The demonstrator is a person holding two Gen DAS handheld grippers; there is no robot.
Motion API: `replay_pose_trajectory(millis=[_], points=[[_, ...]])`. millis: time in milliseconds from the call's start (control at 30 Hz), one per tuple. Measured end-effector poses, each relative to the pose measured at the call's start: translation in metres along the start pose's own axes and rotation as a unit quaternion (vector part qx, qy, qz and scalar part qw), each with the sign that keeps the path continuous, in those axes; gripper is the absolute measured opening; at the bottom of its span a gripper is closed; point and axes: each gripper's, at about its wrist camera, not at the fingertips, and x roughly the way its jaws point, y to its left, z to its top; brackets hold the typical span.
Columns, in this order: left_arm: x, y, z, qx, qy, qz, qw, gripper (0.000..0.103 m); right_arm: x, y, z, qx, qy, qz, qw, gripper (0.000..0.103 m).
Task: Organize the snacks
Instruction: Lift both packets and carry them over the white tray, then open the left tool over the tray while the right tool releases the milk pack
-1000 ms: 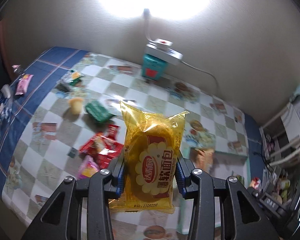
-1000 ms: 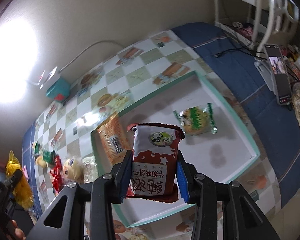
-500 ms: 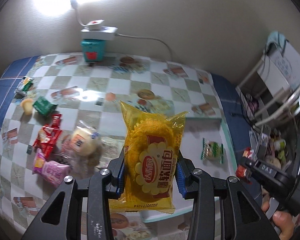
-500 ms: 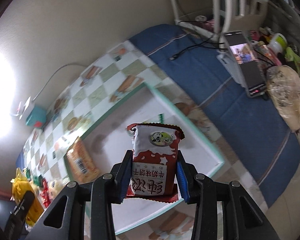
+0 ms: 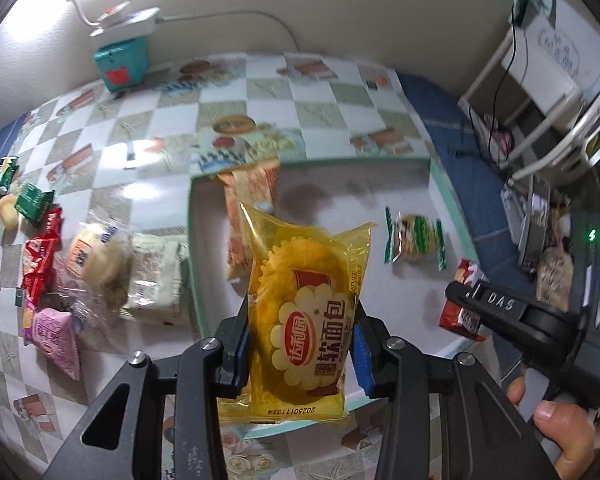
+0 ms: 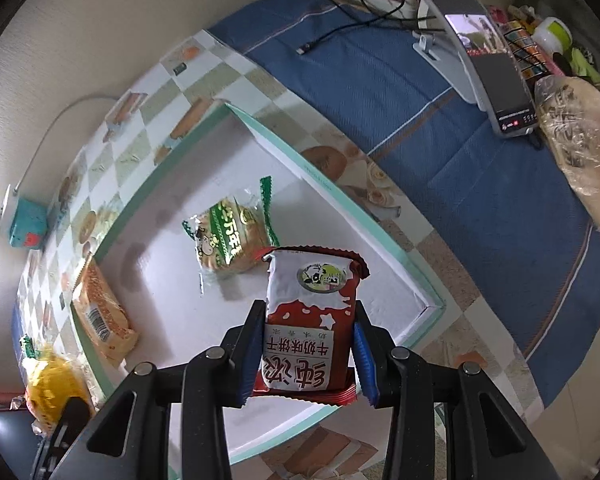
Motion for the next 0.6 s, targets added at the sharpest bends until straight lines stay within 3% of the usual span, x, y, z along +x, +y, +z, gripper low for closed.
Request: replay_pose_trajectory(millis=[333, 600], points=[[0.035, -0.009, -0.007, 0.008, 0.055, -0.001, 0.9985, 0.043, 0.01, -0.006, 0.001, 0.007, 0.007, -0.009, 1.0, 0.043], [0.045, -0.007, -0.006, -0.001, 0.073, 0.005, 0.9973, 0.043, 0.013, -0.006, 0.003, 0.01, 0.005, -0.008, 1.0, 0.043]])
